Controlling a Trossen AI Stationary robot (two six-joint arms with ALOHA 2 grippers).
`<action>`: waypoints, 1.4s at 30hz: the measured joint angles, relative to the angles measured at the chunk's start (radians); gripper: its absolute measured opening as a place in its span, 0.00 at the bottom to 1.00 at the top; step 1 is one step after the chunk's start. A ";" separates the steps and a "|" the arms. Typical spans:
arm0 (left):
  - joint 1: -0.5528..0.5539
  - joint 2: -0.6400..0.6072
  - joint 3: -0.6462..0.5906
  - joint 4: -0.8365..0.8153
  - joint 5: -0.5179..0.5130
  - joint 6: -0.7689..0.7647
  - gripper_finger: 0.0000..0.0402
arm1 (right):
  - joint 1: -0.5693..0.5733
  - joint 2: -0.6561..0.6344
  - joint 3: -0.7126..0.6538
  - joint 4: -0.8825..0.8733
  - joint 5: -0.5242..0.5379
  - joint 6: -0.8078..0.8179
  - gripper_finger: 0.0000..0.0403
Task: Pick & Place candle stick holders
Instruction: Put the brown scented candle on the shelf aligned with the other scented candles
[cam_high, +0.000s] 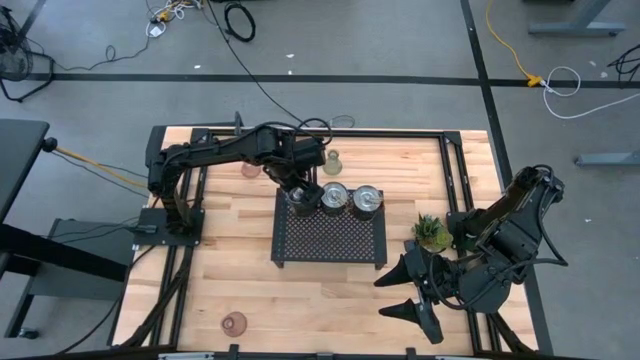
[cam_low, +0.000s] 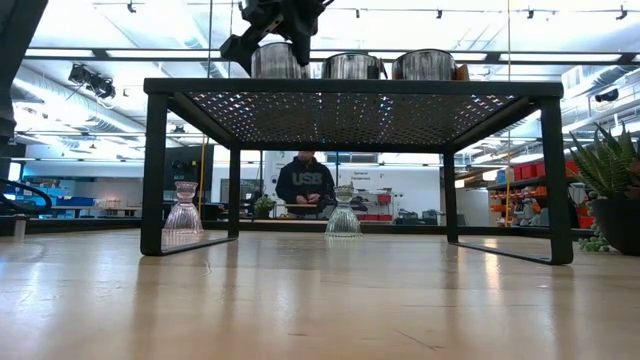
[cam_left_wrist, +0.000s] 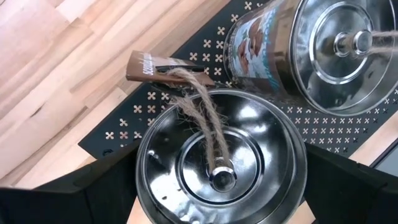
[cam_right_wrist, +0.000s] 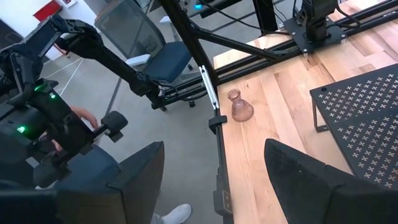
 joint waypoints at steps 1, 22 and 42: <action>0.000 0.000 0.000 0.000 0.000 0.000 0.96 | 0.000 0.000 0.000 0.000 0.000 0.000 0.68; -0.011 0.000 0.000 0.023 0.022 0.088 0.97 | 0.000 0.000 0.000 0.000 0.000 -0.003 0.68; -0.011 0.000 0.000 0.023 -0.008 0.104 0.99 | 0.000 0.000 0.000 0.000 0.000 -0.009 0.68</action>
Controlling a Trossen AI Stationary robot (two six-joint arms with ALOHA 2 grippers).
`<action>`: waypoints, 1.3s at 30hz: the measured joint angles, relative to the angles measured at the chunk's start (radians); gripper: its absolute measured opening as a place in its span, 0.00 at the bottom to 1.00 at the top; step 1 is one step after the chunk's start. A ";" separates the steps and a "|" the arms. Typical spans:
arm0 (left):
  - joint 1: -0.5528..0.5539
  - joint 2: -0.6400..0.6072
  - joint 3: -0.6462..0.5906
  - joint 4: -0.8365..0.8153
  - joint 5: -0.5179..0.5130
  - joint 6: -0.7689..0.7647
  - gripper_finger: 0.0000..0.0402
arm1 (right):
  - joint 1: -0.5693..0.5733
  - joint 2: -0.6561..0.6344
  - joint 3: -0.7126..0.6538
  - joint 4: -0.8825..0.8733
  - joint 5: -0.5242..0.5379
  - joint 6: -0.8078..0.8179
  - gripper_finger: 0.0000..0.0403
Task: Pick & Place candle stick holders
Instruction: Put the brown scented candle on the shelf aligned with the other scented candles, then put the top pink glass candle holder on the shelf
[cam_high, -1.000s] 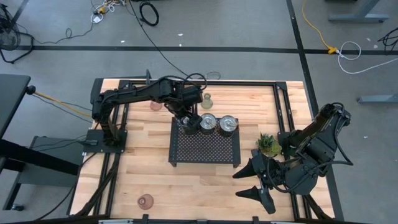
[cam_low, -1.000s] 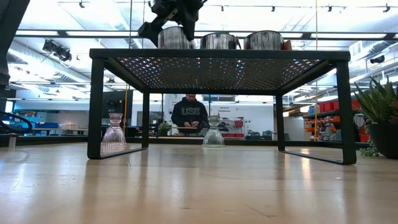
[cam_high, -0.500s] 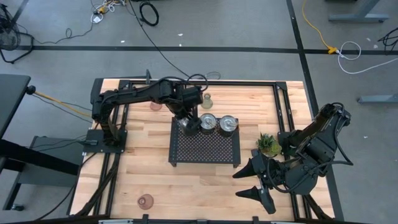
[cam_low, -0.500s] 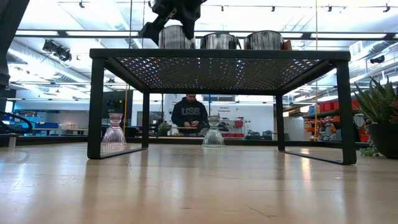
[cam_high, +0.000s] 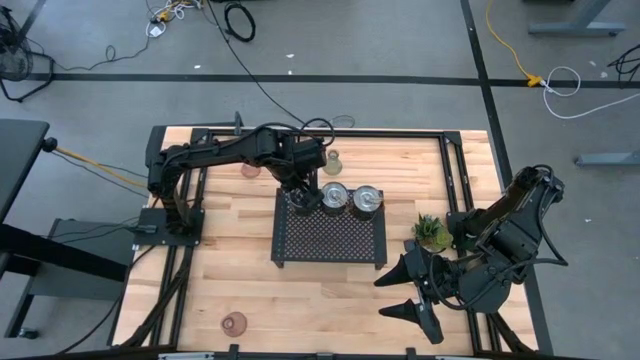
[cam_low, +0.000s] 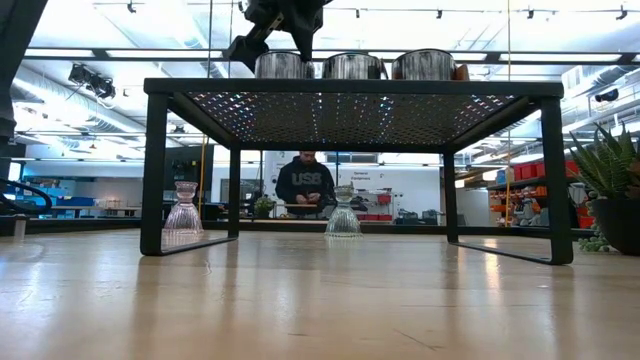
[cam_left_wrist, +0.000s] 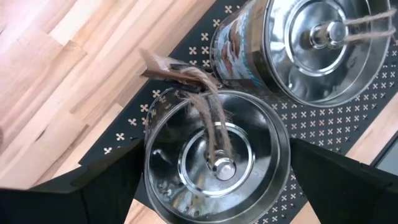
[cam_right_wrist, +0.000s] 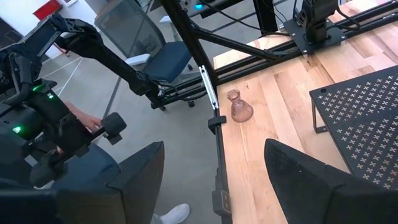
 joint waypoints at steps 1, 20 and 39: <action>0.000 0.000 0.000 0.000 -0.001 0.000 0.99 | 0.000 0.000 0.000 0.000 0.000 0.000 0.68; 0.022 0.000 0.000 0.001 0.106 -0.027 0.99 | 0.000 0.000 0.000 0.000 0.000 -0.010 0.68; 0.065 -0.018 0.111 -0.125 0.016 0.055 0.99 | 0.000 0.000 0.000 0.000 -0.002 -0.005 0.68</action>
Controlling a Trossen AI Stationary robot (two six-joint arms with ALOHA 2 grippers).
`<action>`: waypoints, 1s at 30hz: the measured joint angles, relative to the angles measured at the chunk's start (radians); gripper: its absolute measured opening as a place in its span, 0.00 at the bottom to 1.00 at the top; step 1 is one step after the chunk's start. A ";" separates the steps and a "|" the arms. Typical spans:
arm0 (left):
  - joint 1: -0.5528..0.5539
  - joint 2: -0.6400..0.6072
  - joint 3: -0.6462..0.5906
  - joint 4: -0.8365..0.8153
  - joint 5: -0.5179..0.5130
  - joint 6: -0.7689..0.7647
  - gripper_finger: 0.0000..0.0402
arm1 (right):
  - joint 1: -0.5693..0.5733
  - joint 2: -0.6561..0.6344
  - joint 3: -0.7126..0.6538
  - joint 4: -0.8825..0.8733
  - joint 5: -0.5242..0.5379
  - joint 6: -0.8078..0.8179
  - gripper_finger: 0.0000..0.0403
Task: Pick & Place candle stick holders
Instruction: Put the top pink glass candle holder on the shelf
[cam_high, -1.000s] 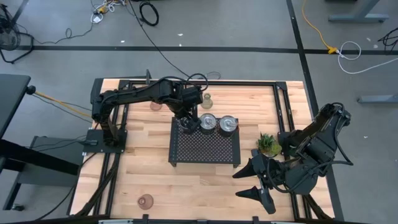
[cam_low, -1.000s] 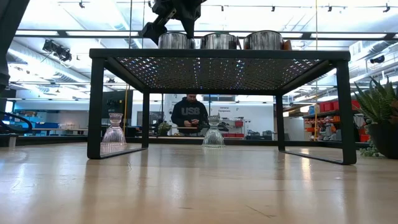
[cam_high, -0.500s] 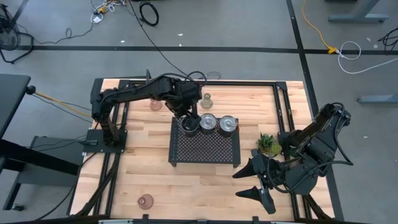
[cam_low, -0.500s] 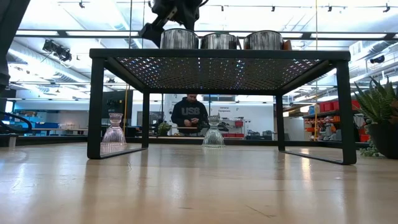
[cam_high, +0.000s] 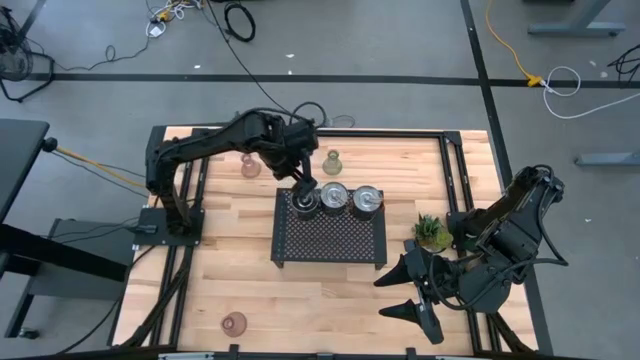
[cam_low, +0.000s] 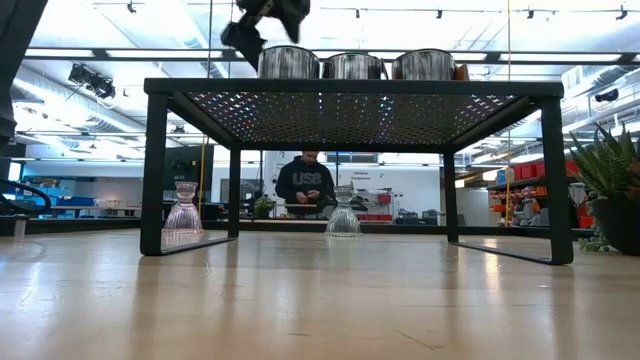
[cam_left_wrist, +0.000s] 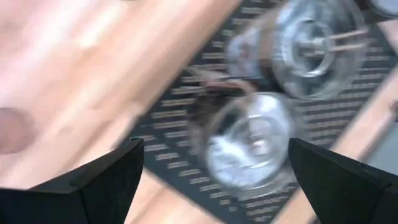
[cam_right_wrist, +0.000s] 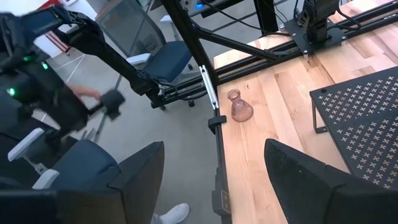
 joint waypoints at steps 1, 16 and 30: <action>0.003 0.000 0.018 -0.033 -0.036 0.004 0.99 | 0.000 0.000 0.000 0.000 0.000 0.000 0.68; 0.262 -0.198 -0.184 -0.145 -0.162 0.019 0.99 | 0.001 0.000 0.000 -0.004 0.001 0.003 0.68; 0.622 -0.229 -0.619 0.111 -0.016 0.361 0.99 | -0.088 0.000 0.000 0.014 0.269 0.023 0.68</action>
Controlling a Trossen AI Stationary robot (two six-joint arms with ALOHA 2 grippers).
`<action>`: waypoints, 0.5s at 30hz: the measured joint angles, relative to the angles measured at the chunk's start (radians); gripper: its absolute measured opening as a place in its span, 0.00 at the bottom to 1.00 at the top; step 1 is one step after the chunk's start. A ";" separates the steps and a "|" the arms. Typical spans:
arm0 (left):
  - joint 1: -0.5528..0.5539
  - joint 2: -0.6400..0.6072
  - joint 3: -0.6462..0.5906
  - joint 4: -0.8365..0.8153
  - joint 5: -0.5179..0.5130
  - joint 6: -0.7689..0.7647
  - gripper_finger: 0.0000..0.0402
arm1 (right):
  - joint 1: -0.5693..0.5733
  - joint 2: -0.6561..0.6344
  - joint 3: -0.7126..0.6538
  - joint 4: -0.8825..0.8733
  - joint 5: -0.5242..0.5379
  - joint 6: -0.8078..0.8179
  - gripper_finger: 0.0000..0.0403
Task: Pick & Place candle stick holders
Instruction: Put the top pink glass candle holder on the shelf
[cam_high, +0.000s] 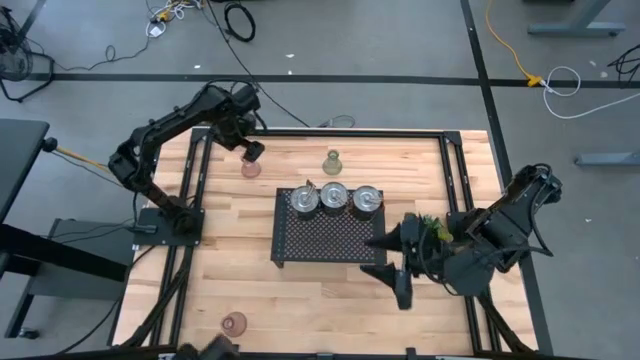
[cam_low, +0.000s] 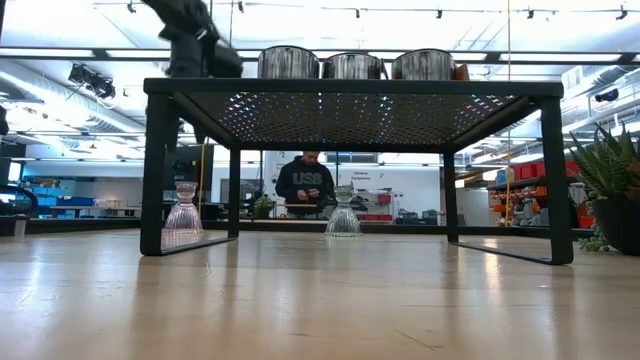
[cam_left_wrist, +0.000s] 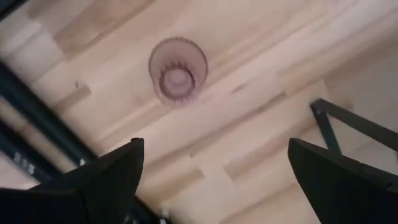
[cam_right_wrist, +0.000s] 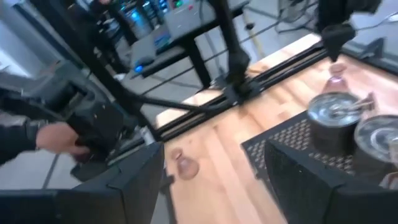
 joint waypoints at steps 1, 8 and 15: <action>0.025 0.000 -0.019 0.027 0.013 0.023 0.99 | -0.012 0.000 0.000 0.001 0.005 0.000 0.68; 0.122 0.008 -0.133 0.119 0.069 0.076 0.99 | -0.096 0.000 0.000 0.007 -0.019 -0.029 0.68; 0.130 0.009 -0.196 0.229 0.072 0.063 0.99 | -0.154 0.000 0.000 0.006 -0.083 -0.098 0.68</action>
